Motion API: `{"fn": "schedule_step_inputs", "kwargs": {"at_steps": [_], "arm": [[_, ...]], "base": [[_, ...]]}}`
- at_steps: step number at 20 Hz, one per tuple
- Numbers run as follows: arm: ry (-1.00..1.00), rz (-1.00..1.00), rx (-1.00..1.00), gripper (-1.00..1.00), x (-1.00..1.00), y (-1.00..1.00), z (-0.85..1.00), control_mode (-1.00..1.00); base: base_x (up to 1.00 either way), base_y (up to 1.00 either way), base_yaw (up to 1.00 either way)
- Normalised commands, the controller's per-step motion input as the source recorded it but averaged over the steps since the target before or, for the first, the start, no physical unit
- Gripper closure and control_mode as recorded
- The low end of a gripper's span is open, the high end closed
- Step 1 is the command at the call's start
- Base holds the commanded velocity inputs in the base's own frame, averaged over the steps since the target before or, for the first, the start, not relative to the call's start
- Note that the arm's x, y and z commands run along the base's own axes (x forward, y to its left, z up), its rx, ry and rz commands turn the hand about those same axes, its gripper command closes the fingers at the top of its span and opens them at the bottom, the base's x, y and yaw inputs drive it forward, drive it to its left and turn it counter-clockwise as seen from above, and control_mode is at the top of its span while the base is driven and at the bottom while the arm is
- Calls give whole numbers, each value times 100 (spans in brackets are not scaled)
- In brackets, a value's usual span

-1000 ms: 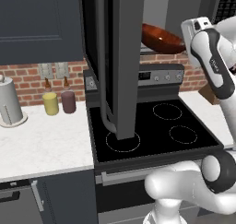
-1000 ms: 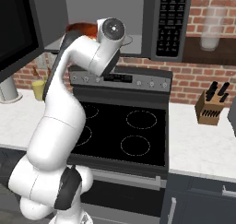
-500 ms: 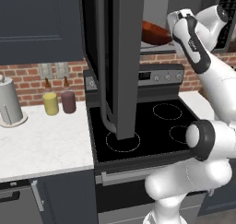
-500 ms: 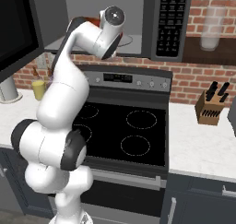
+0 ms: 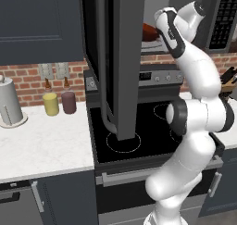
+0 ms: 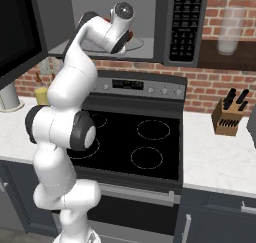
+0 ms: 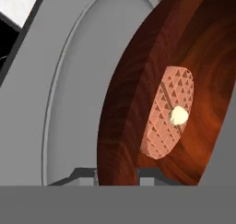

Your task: Open the microwave, place the bowl with waffle inside the microwave, then close the microwave door and turn it on.

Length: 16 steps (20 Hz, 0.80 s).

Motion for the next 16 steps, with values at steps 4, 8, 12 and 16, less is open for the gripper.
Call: {"fn": "schedule_step_inputs", "kwargs": {"at_steps": [4, 8, 12, 16], "arm": [[9, 0, 0, 100, 78, 18, 0, -100], [9, 0, 0, 100, 56, 16, -1, -100], [6, 0, 0, 100, 23, 1, -9, -100], [0, 0, 0, -100, 0, 0, -10, -100]], "base": [[0, 0, 0], [0, 0, 0], [0, 0, 0], [0, 0, 0]]}}
